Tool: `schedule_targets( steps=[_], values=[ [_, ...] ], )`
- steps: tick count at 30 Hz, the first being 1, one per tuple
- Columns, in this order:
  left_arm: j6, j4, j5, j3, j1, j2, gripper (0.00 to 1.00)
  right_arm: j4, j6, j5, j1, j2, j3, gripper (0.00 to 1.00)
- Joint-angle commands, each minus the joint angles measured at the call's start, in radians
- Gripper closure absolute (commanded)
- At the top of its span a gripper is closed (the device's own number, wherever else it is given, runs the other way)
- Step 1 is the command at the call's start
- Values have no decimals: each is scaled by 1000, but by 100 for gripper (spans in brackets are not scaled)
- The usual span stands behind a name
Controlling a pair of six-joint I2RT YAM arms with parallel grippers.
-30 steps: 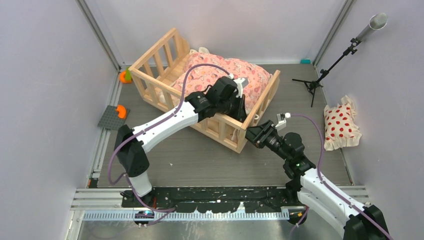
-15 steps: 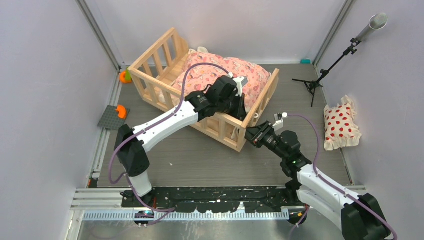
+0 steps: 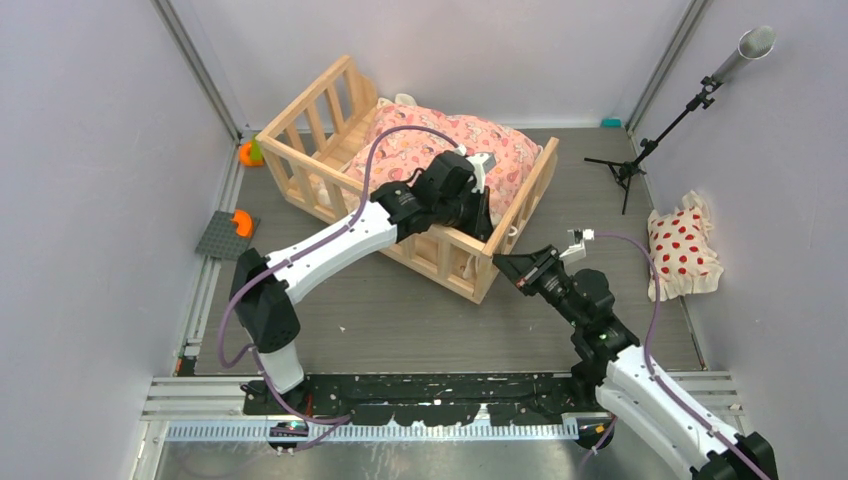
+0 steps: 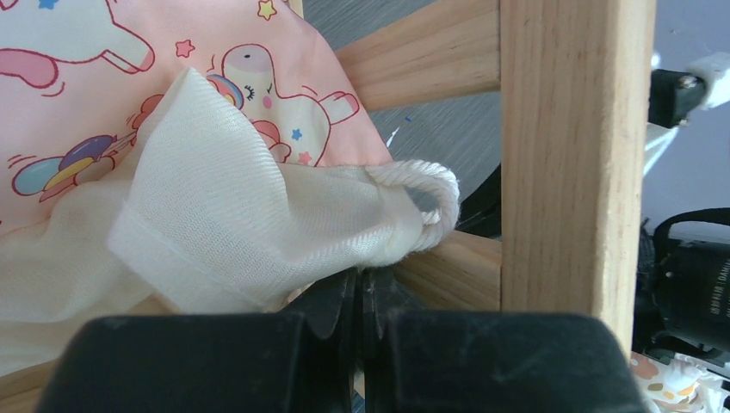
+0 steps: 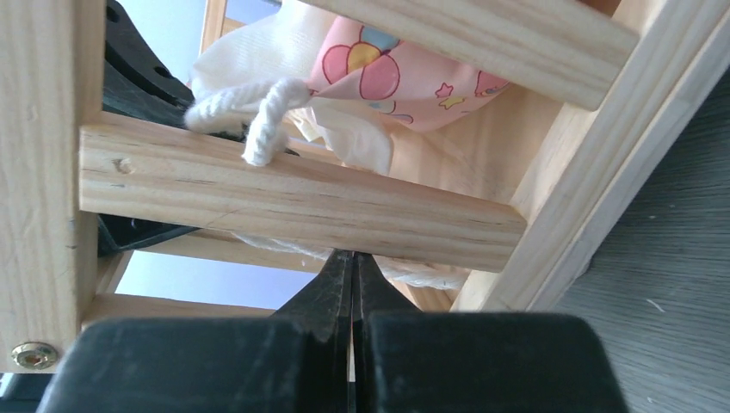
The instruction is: Set up the pet bed
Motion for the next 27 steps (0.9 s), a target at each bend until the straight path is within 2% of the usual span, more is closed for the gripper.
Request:
schedule_targets(
  steps=[1,8,15,20,22,23,27],
  values=[
    [-8,-77,174,66,-35,7,100,-116,-103,207,-24,-76,80,98],
    [3,-175,180,148,-35,34,100,-173,-172,167,-24,-88,119,93],
    [12,-219,181,158,-35,29,74,-182,-191,124,-24,-77,133,91],
    [16,-228,202,154,-35,25,67,-188,-196,124,-25,-75,134,91],
    [20,-232,200,155,-35,21,67,-195,-199,123,-25,-78,137,90],
    [20,-233,201,154,-34,19,70,-200,-200,123,-24,-79,137,90],
    [23,-231,208,148,-34,10,99,-231,-209,131,-25,-87,146,90]
  ],
)
